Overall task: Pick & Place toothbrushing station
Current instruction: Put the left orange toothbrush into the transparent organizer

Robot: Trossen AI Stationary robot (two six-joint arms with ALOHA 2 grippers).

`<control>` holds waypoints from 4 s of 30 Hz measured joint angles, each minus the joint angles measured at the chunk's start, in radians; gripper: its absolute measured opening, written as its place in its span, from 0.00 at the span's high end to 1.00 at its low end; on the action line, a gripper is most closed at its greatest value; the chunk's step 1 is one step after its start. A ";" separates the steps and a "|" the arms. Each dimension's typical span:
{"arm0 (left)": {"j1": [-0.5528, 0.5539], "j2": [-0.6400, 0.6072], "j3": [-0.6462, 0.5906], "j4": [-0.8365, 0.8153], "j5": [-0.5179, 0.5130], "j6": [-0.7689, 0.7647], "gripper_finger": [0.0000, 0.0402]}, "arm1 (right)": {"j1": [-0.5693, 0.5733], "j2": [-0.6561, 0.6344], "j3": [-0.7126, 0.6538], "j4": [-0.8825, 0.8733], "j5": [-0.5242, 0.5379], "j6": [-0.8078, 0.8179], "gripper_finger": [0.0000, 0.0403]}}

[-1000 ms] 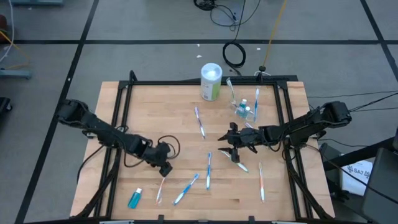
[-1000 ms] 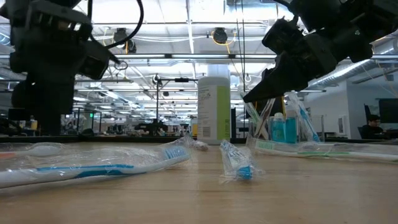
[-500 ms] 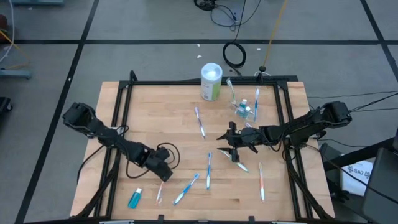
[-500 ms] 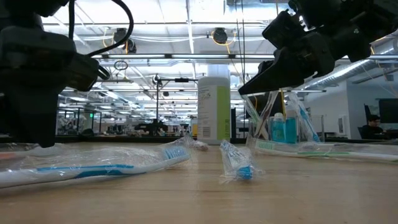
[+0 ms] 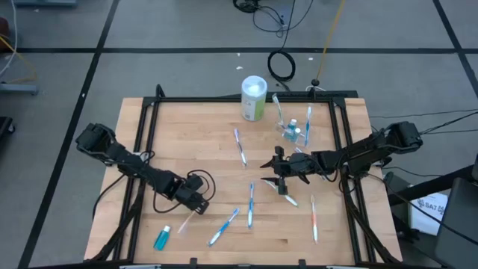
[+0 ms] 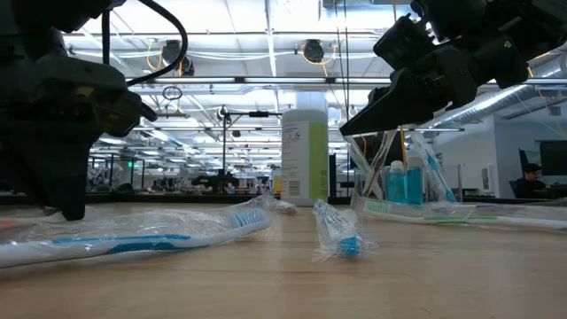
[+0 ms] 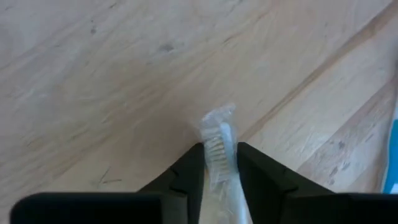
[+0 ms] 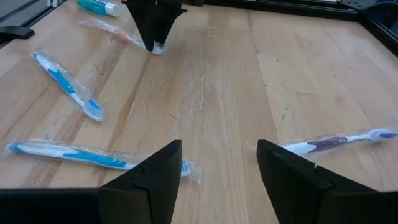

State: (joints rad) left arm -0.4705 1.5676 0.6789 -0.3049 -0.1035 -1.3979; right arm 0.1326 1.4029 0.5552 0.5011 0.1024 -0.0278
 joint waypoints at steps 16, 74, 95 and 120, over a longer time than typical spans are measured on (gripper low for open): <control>0.060 0.006 -0.003 0.136 -0.011 0.121 0.87 | 0.000 0.000 0.000 -0.005 0.000 0.068 0.50; 0.686 0.064 0.389 0.941 0.087 1.412 0.90 | 0.003 -0.391 0.001 -0.949 0.195 0.818 0.50; 0.710 0.121 0.400 1.044 0.341 1.336 0.90 | 0.044 -0.802 -0.092 -0.397 0.490 0.191 0.50; 0.643 0.121 0.400 1.110 0.445 1.347 0.90 | -0.194 -0.264 -0.120 0.438 0.008 0.048 0.50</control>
State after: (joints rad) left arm 0.1722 1.6886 1.0790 0.8055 0.3416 -0.0511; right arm -0.0618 1.1388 0.4350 0.9388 0.1100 0.0198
